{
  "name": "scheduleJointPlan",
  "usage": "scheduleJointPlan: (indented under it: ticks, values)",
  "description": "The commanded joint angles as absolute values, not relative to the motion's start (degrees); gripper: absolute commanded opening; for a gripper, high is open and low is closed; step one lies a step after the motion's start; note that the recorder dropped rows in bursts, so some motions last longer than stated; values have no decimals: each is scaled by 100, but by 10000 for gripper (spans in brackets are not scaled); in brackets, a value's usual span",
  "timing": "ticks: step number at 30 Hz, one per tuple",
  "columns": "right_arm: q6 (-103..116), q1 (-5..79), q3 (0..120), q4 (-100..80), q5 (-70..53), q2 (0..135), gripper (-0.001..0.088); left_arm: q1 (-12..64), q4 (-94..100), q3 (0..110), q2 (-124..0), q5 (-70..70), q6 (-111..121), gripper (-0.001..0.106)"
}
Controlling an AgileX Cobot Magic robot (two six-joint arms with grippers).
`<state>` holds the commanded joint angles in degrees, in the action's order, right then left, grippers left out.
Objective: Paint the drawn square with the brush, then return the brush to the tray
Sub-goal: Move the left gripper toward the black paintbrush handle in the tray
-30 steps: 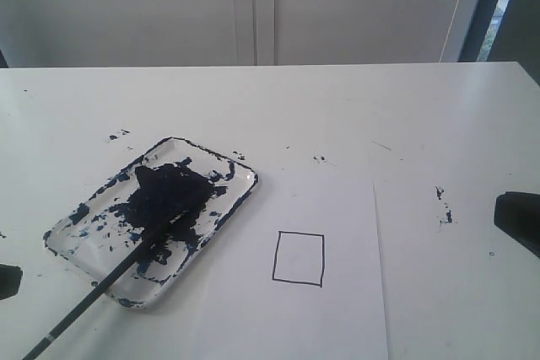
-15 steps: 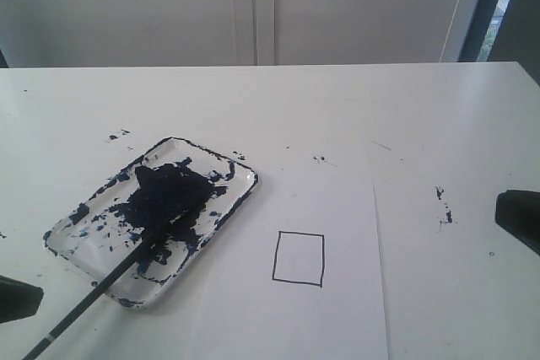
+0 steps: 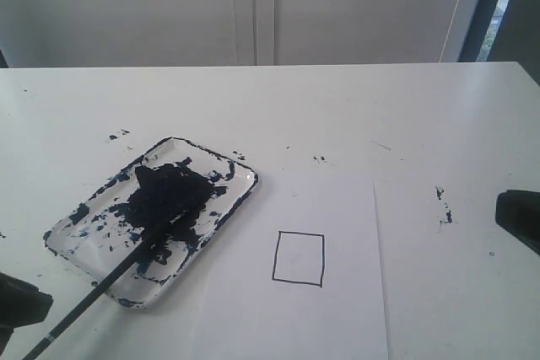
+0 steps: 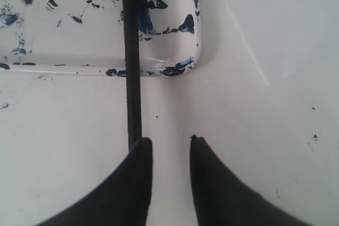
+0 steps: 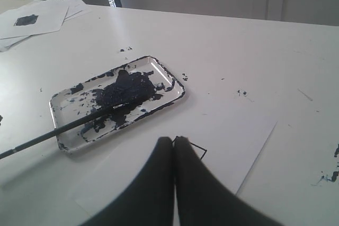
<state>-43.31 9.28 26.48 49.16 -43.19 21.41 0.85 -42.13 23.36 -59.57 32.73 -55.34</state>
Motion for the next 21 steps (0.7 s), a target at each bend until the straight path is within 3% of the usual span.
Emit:
scheduleJointPlan:
  ticks: [21]
  values:
    - [-4331, 928, 2648, 4916, -4319, 2141, 0, 890, -3376, 2336, -6894, 2277, -5244, 421]
